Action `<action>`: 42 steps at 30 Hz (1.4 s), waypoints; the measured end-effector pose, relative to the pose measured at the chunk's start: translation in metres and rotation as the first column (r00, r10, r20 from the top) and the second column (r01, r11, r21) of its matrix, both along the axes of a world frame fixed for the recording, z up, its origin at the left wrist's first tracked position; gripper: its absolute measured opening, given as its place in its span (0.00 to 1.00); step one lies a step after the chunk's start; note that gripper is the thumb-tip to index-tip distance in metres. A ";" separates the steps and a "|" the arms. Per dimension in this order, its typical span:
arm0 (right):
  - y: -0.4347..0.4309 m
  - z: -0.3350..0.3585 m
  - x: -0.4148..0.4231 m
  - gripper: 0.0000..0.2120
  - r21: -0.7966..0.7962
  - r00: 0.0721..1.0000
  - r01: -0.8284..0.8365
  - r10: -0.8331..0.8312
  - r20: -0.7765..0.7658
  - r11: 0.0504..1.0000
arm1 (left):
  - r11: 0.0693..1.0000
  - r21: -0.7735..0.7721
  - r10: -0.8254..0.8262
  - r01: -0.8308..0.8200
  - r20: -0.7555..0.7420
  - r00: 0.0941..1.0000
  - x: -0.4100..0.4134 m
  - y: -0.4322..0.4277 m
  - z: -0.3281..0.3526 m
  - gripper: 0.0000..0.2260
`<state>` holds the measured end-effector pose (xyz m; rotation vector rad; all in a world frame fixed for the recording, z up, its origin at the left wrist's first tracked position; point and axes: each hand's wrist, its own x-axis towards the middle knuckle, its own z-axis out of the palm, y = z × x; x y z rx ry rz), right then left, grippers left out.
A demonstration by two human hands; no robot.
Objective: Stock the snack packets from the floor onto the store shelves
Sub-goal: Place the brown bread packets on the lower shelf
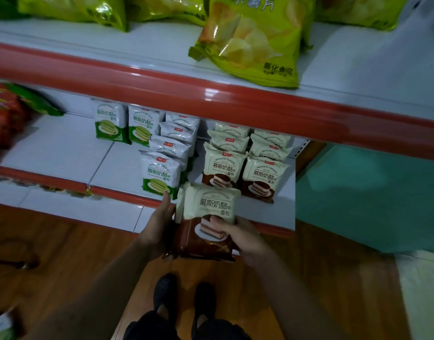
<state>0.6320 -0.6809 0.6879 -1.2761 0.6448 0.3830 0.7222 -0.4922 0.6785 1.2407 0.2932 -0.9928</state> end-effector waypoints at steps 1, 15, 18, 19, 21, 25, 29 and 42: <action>-0.001 -0.004 0.000 0.20 0.080 1.000 0.026 -0.026 -0.003 0.996 | 1.000 0.010 -0.004 0.004 -0.022 1.000 -0.001 0.004 -0.003 0.30; -0.052 -0.039 0.051 0.10 -0.320 0.916 0.398 -0.389 0.096 0.860 | 0.928 0.309 0.206 -0.209 0.043 0.978 -0.004 0.051 -0.027 0.20; -0.049 -0.044 0.072 0.16 -0.453 0.936 0.348 -0.328 0.124 0.821 | 0.928 0.298 0.209 -0.222 0.074 0.975 0.001 0.051 -0.021 0.17; -0.047 -0.047 0.077 0.17 -0.485 0.946 0.320 -0.301 0.119 0.814 | 0.929 0.296 0.207 -0.222 0.081 0.975 0.002 0.052 -0.021 0.18; -0.038 -0.053 0.086 0.18 -0.540 0.961 0.271 -0.258 0.101 0.797 | 0.930 0.296 0.204 -0.218 0.079 0.976 0.002 0.054 -0.021 0.20; -0.026 -0.065 0.096 0.17 -0.661 0.973 0.205 -0.224 0.057 0.721 | 0.934 0.295 0.193 -0.200 0.056 0.980 0.002 0.058 -0.023 0.20; -0.018 -0.072 0.096 0.18 -0.674 0.971 0.190 -0.237 0.023 0.714 | 0.934 0.288 0.204 -0.210 0.050 0.978 -0.001 0.065 -0.027 0.21; -0.012 -0.060 0.090 0.25 -0.600 0.941 0.232 -0.333 -0.061 0.766 | 0.949 0.264 0.159 -0.171 0.067 0.985 0.012 0.065 -0.032 0.20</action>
